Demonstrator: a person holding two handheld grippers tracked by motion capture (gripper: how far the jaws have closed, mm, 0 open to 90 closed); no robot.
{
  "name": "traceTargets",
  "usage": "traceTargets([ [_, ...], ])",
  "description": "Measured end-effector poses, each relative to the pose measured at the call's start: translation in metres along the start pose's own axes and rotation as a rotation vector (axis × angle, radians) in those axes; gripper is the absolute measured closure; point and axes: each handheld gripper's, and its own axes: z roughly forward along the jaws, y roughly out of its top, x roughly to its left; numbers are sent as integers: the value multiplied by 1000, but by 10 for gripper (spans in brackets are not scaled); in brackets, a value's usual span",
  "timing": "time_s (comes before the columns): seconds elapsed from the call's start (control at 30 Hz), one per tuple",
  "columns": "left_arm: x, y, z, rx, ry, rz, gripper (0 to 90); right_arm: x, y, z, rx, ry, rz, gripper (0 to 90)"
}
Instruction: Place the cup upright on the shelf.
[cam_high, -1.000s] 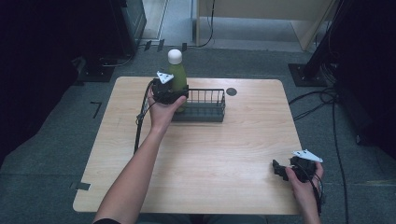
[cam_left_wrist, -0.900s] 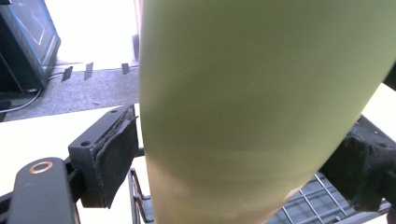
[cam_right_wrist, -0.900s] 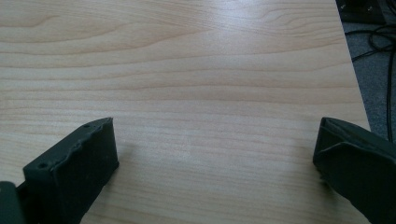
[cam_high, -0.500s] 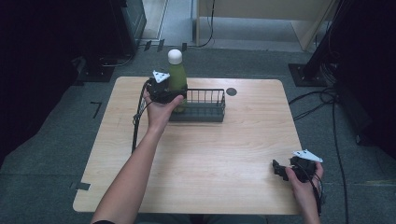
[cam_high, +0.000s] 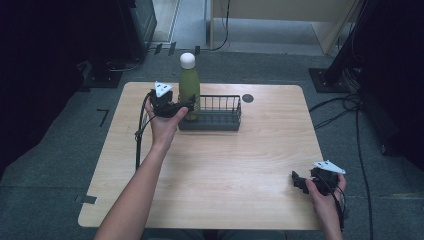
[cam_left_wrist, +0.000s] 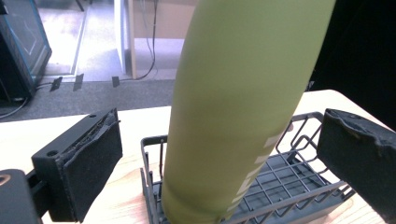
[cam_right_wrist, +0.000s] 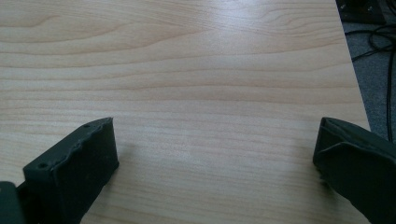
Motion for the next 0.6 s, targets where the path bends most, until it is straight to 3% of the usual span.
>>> traceTargets([
  [0.23,3,-7,-16,-17,-16,2,10,0,0,0,0,0,0,0],
  [0.6,9,-31,-37,-18,-22,16,10,0,0,0,0,0,1,0],
])
